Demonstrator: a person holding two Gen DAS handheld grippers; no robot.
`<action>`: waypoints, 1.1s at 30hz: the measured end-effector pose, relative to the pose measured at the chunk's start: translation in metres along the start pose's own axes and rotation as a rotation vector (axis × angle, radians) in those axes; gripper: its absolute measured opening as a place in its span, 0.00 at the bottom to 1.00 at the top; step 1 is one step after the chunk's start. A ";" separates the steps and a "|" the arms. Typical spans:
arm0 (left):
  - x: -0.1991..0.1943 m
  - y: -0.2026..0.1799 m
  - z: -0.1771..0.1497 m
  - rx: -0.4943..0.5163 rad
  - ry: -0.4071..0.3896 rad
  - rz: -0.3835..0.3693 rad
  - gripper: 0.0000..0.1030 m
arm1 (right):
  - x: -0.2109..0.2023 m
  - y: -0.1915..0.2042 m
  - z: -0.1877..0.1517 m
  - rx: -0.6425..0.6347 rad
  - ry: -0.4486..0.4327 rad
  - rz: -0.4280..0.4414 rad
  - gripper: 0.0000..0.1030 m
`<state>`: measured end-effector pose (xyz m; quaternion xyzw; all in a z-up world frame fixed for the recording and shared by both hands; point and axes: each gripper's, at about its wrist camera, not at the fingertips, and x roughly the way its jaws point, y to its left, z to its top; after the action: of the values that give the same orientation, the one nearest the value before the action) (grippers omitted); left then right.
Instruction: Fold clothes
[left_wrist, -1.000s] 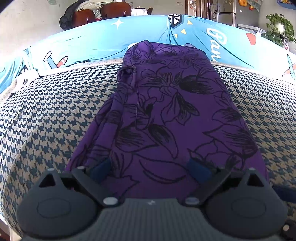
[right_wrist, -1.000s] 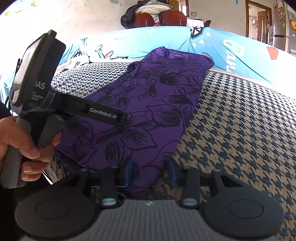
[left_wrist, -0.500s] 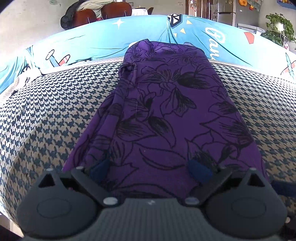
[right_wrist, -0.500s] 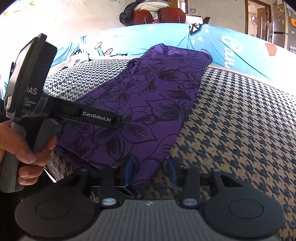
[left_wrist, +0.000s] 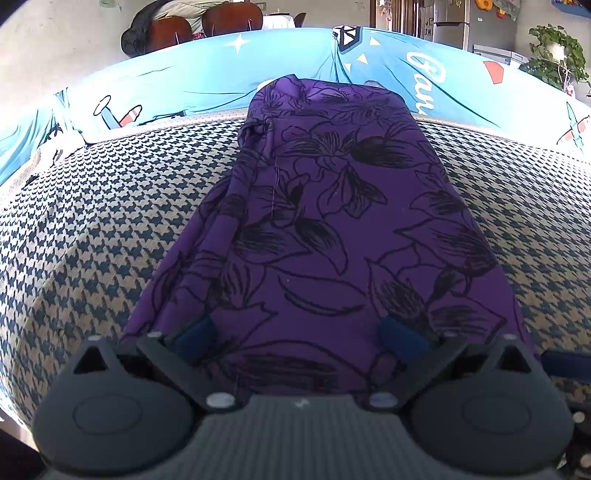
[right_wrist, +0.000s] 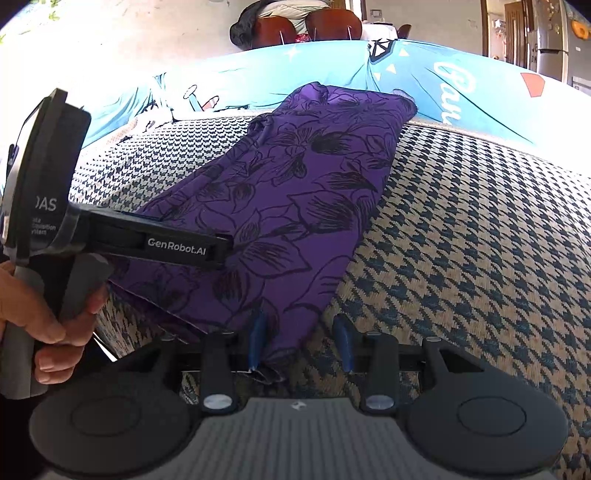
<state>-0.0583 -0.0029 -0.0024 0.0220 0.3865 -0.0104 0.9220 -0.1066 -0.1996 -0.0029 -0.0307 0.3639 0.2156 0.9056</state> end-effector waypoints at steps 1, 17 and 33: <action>-0.001 0.000 0.000 -0.004 -0.001 0.000 0.99 | -0.001 -0.001 0.000 0.011 0.000 0.006 0.40; 0.001 -0.003 0.007 -0.037 -0.025 0.013 0.99 | -0.001 -0.018 0.034 0.051 0.010 0.041 0.40; 0.001 -0.009 0.008 -0.025 0.018 0.022 1.00 | 0.053 -0.049 0.078 0.018 0.185 0.110 0.44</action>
<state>-0.0522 -0.0122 0.0019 0.0151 0.3945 0.0048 0.9188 -0.0017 -0.2079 0.0139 -0.0223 0.4489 0.2581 0.8552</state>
